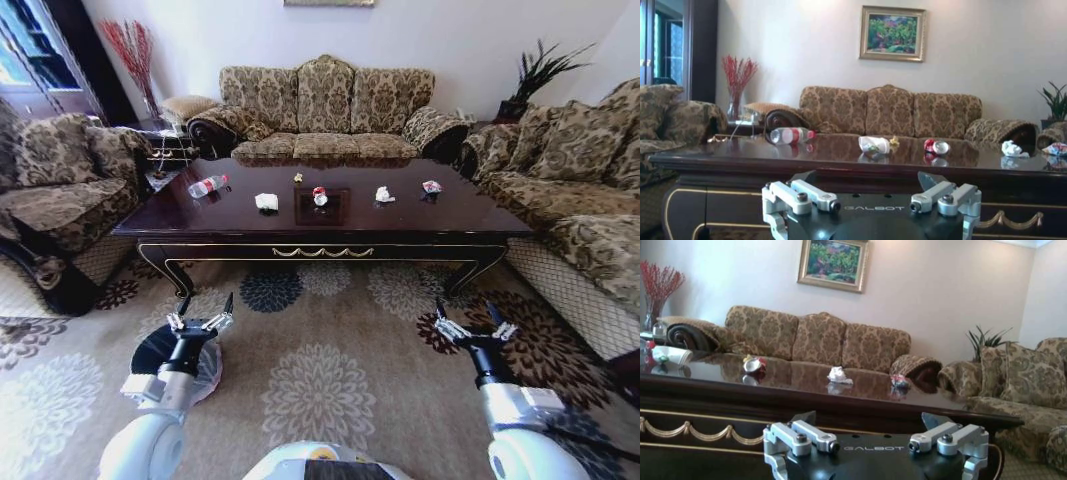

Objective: Move to the front of the table and place the trash on the table into the trash bin.

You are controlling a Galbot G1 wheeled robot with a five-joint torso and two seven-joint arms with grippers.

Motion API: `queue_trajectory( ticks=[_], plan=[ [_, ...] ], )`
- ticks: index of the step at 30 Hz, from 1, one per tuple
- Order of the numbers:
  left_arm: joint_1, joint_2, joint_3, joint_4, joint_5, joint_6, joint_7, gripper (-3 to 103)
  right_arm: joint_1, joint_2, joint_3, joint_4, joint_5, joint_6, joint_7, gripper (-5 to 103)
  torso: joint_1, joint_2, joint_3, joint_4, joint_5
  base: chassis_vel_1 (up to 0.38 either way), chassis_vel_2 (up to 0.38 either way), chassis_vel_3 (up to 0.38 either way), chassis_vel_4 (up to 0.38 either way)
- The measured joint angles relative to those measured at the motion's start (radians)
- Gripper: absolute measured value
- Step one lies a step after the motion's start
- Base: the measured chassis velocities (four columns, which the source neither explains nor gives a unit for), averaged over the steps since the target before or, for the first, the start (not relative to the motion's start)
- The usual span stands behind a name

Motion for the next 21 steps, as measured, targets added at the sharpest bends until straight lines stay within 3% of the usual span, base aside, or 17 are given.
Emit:
queue_trajectory(
  ticks=[21],
  plan=[
    [-0.012,0.014,-0.002,0.005,-0.002,0.002,0.000,100,0.029,0.014,0.001,-0.006,-0.005,-0.013,0.007,100,0.000,0.000,0.000,0.0000,-0.0001,0.000,0.000,0.000,0.000]
  ],
)
